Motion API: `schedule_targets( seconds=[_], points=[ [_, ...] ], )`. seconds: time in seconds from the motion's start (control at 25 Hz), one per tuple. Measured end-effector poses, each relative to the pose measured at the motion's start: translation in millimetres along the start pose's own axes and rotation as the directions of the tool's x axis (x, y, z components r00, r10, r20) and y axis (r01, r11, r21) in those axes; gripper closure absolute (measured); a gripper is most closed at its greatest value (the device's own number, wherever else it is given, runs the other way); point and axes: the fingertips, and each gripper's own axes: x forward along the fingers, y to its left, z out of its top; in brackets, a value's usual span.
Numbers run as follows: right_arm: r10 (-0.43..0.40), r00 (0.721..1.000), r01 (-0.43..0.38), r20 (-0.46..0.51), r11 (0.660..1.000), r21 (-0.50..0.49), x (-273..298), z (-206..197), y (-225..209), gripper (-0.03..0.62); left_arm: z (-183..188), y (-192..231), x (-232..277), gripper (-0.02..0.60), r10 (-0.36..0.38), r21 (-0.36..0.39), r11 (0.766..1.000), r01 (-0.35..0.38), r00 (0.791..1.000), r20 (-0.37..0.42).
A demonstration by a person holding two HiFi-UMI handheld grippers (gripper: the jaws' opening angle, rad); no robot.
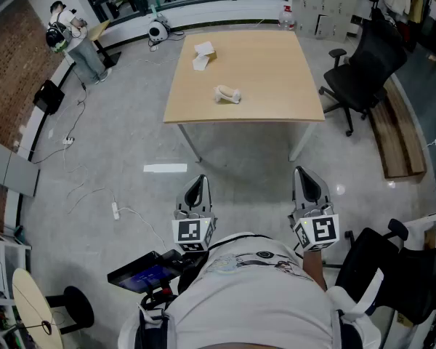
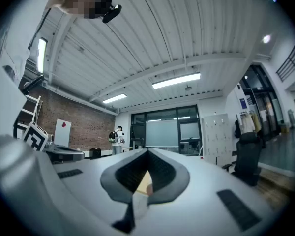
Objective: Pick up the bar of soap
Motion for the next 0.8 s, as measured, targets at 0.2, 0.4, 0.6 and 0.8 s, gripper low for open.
schedule_targets(
  seconds=[0.2, 0.4, 0.6, 0.8],
  points=[
    [0.003, 1.0, -0.003, -0.005, 1.0, -0.003, -0.4, -1.0, 2.7, 0.591, -1.5, -1.5, -1.0, 0.58, -0.001, 0.005, 1.0, 0.001, 1.0, -0.006],
    [-0.003, 1.0, 0.003, -0.007, 1.0, -0.008, -0.9, 0.2, 1.0, 0.591, -1.9, -2.2, -1.4, 0.58, -0.003, 0.0, 1.0, 0.003, 1.0, -0.005],
    [-0.019, 1.0, 0.019, 0.007, 1.0, -0.01, -6.4, 1.6, -2.2, 0.591, 0.6, -7.9, -2.0, 0.58, -0.012, -0.003, 1.0, 0.012, 1.0, -0.003],
    [-0.034, 0.999, 0.034, 0.005, 0.999, -0.01, -12.1, 0.4, -5.3, 0.591, 0.8, -15.1, -3.2, 0.58, -0.015, -0.003, 1.0, 0.015, 1.0, -0.011]
  ],
)
